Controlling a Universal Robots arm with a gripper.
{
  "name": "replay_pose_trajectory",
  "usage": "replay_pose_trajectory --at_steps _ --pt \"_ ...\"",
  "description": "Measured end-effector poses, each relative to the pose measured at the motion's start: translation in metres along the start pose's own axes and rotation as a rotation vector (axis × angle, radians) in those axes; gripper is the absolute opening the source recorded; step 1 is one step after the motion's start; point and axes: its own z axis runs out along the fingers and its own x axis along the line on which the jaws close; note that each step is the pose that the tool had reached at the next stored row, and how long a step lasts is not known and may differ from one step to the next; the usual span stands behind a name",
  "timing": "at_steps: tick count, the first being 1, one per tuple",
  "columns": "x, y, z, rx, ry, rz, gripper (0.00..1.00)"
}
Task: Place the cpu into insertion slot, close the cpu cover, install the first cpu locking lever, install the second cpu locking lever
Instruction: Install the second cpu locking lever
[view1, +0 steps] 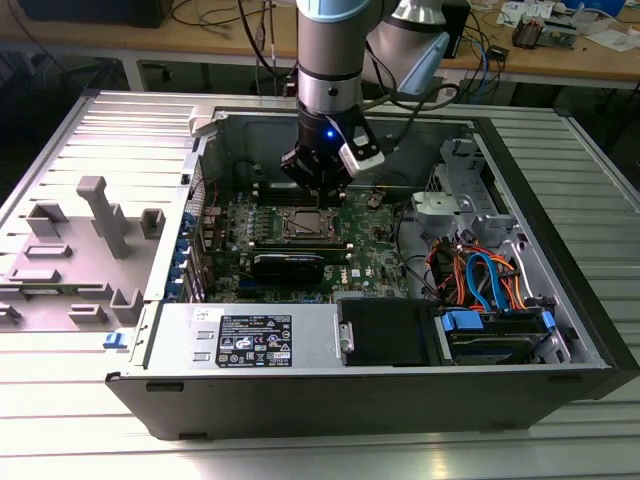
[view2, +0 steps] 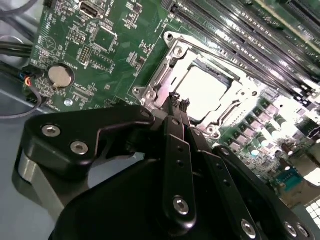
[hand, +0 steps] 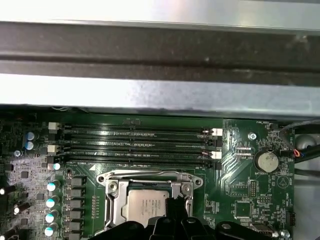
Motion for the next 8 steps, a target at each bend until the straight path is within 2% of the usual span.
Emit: replay_pose_trajectory --at_steps 8 --pt "0.0007 -0.0179 -0.0004 0.0001 0.0005 0.0 0.11"
